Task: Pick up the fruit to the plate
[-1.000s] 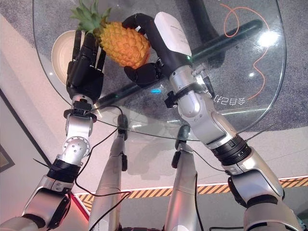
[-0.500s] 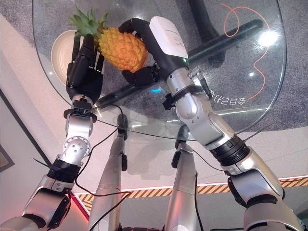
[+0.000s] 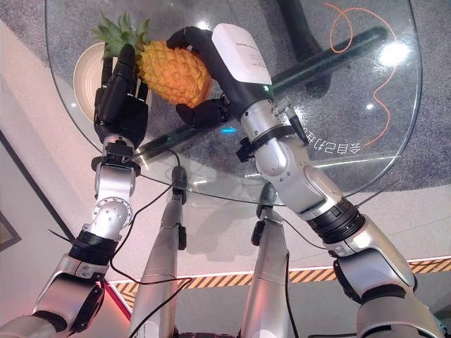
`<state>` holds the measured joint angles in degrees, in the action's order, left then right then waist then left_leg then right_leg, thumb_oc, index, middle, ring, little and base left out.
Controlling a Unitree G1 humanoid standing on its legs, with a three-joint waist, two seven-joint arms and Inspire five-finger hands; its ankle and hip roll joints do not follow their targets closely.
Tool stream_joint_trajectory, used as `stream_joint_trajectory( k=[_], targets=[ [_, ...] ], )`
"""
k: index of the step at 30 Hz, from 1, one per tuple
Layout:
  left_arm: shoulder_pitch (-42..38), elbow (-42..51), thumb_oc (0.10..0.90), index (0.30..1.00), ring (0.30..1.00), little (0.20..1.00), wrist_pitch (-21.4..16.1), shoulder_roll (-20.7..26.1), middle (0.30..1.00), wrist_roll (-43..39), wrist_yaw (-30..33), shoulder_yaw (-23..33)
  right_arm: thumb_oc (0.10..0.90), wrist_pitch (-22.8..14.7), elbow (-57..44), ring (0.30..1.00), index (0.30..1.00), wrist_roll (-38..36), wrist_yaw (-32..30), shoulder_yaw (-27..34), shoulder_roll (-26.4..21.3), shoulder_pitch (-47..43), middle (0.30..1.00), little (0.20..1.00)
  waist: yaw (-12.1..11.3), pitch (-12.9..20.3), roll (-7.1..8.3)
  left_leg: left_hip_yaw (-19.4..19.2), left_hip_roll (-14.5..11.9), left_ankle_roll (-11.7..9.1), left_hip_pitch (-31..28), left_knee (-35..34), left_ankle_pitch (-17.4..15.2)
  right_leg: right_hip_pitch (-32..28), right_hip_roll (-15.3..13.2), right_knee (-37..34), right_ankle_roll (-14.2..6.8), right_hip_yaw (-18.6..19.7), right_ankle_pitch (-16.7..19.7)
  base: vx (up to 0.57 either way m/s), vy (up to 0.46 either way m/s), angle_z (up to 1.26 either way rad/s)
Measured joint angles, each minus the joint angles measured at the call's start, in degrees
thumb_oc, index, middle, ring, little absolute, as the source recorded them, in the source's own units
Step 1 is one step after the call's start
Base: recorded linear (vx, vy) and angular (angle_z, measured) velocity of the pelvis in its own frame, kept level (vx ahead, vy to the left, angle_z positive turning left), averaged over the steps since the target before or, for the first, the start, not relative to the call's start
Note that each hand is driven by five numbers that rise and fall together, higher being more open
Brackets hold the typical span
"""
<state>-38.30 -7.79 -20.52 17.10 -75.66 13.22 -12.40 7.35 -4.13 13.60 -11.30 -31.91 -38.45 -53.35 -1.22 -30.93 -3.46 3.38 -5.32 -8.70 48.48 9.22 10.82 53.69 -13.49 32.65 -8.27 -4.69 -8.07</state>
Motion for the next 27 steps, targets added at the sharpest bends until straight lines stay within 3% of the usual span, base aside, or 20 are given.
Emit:
stream_joint_trajectory(
  k=[12,15,16,27],
  targets=[
    [0.11,0.06,0.8,0.9,0.9,0.9,-0.05,0.02,0.9,-0.24,-0.03,0.84,0.1,-0.55,-2.05,0.3,0.3,0.03,1.46,-0.67,-0.07,-0.01,0.3,0.2,-0.04,0.0,0.0,0.01,0.01,-0.01,0.0,0.0,0.01,0.01,-0.01,0.03,0.0,0.0,0.0,0.0,0.0,0.0],
    [0.12,0.06,0.147,0.34,0.34,0.247,-0.31,0.02,0.34,-0.25,-0.34,0.82,0.1,-0.65,-2.1,0.3,0.3,0.04,1.47,-0.86,-0.07,-0.02,0.3,0.2,0.01,0.0,0.0,0.01,0.01,-0.01,0.0,0.0,0.01,0.01,-0.01,0.03,0.0,0.0,0.0,0.0,0.0,0.0],
    [0.18,0.06,0.1,0.3,0.3,0.2,-0.95,0.01,0.3,-0.25,-0.53,0.76,0.1,-1.03,-2.1,0.3,0.3,0.04,1.47,-0.86,-0.08,-0.02,0.3,0.2,0.08,0.0,0.0,0.01,0.01,-0.01,0.01,0.0,0.01,0.01,-0.01,0.02,0.0,0.0,0.0,0.0,0.0,0.0],
    [0.46,-0.06,0.1,0.3,0.3,0.2,-5.7,-0.36,0.3,-0.26,-2.65,3.12,0.1,-4.24,-4.55,0.3,0.3,0.02,1.61,-1.37,-0.04,-0.05,0.3,0.2,0.44,0.0,0.01,0.03,0.01,-0.01,0.01,0.02,0.01,0.01,-0.01,0.04,-0.01,0.0,-0.01,0.0,0.0,0.0]
  ],
)
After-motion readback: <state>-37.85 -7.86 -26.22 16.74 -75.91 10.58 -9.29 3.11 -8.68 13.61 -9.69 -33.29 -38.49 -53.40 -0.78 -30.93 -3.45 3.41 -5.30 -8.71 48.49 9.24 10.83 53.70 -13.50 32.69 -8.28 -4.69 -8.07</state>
